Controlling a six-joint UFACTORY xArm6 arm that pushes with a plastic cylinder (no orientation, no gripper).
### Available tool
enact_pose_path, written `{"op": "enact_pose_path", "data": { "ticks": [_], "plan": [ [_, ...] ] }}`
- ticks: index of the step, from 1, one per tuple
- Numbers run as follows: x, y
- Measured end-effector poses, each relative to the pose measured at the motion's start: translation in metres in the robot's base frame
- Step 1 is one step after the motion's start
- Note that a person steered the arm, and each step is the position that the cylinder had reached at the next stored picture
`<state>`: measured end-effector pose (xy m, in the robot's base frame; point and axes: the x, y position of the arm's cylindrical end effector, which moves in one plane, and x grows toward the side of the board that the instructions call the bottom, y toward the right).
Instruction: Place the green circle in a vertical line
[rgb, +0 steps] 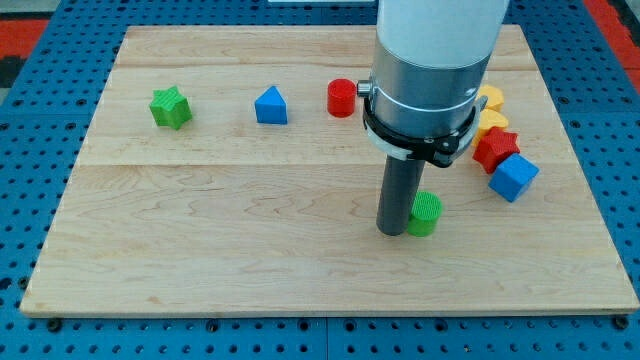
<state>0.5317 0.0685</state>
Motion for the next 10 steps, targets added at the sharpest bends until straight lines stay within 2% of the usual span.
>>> {"op": "enact_pose_path", "data": {
  "ticks": [1, 2, 4, 6, 8, 9, 10],
  "plan": [
    [0.002, -0.023],
    [-0.023, -0.021],
    [-0.029, 0.069],
    [0.011, 0.038],
    [0.005, 0.111],
    [0.025, 0.111],
    [0.035, 0.140]
  ]
}}
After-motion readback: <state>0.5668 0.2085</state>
